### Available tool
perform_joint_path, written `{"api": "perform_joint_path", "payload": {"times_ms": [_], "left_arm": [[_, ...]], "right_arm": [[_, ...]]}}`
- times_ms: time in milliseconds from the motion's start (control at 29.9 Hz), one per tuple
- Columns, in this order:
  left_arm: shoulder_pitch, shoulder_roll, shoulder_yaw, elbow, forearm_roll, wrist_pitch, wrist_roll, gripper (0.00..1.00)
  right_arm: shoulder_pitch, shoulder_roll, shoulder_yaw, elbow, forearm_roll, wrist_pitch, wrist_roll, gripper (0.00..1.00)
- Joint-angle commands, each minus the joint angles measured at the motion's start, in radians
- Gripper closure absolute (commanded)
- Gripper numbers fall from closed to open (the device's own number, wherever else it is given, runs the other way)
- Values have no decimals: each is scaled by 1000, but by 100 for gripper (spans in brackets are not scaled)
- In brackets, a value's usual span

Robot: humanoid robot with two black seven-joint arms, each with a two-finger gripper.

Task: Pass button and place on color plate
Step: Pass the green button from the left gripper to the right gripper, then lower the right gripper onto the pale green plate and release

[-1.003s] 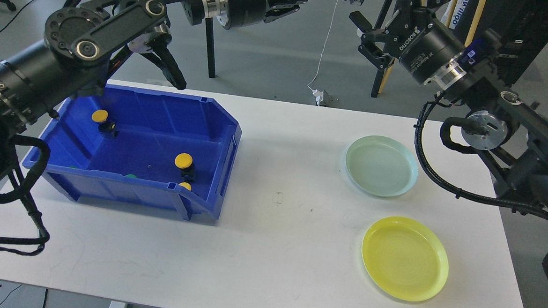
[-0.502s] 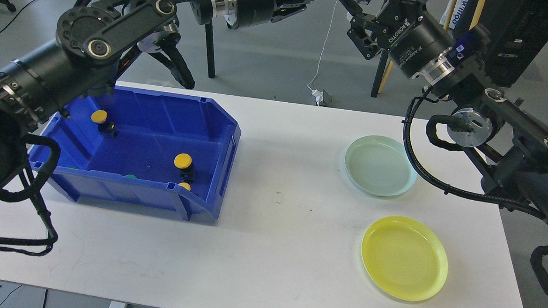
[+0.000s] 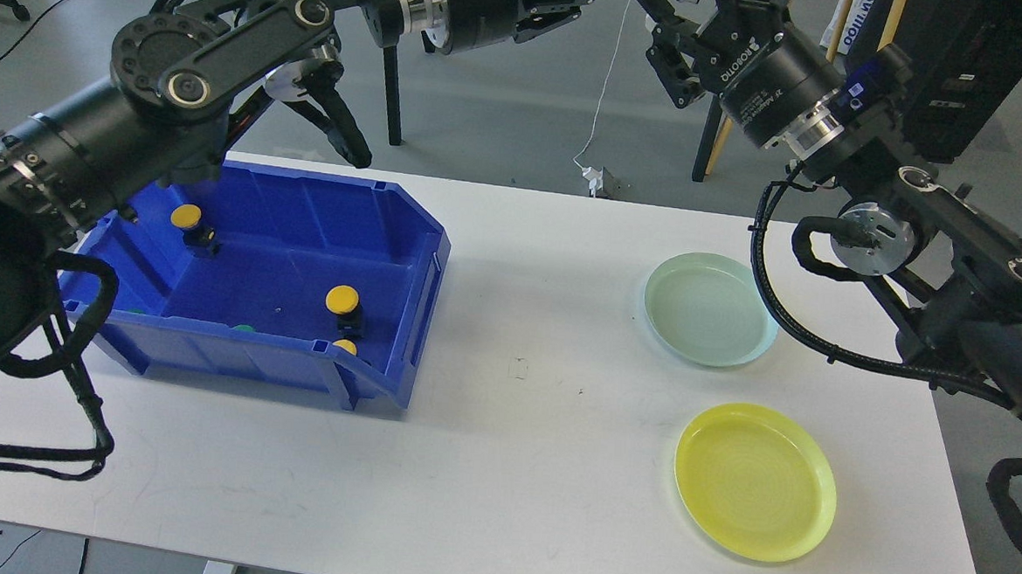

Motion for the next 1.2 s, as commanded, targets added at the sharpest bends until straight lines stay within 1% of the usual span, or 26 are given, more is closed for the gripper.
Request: {"api": "perform_joint_path", "payload": {"times_ms": [0, 33, 167, 201, 234, 301, 334, 368, 435, 468, 502, 568, 602, 936, 1104, 1170], "left_arm": [[0, 1, 2, 1, 0, 0, 0, 72], [0, 1, 2, 1, 0, 0, 0, 72], [0, 1, 3, 1, 0, 0, 0, 72], [0, 1, 3, 1, 0, 0, 0, 70], [1, 3, 3, 3, 0, 0, 0, 66], [1, 3, 3, 3, 0, 0, 0, 46], [1, 4, 2, 4, 0, 0, 0, 31], [1, 4, 0, 4, 0, 0, 0, 13], [1, 4, 0, 7, 0, 0, 2, 11], [1, 4, 0, 9, 0, 0, 5, 8], [1, 4, -1, 11, 2, 0, 14, 5], [1, 6, -3, 11, 2, 0, 34, 3], [1, 6, -3, 11, 2, 0, 37, 1], [14, 35, 5, 12, 16, 0, 40, 1], [27, 107, 20, 11, 20, 0, 37, 1], [43, 145, 31, 11, 23, 0, 31, 1]], "right_arm": [[0, 0, -1, -3, -4, 5, -6, 83], [0, 1, -1, -3, -4, 5, -9, 85], [0, 0, -1, -3, -4, 5, -10, 86], [-1, 0, -1, -3, -4, 5, -10, 87], [0, 0, 0, -3, -4, 5, -10, 87], [0, -2, 0, -3, -4, 5, -9, 87], [0, -3, 0, -3, -4, 5, -10, 87], [0, -5, 0, -3, -4, 5, -9, 87], [0, -7, 0, -3, -4, 5, -9, 87], [0, -7, 0, -3, -2, 5, -9, 87], [0, -8, 0, -3, -4, 5, -9, 87], [0, -8, 0, -3, -4, 6, -10, 87], [0, -8, 0, -3, -4, 5, -9, 87], [0, -31, 8, -13, -1, 5, -13, 86], [-6, -75, 5, -59, -1, -2, -35, 86], [-18, -103, -3, -97, -1, -2, -35, 85]]}}
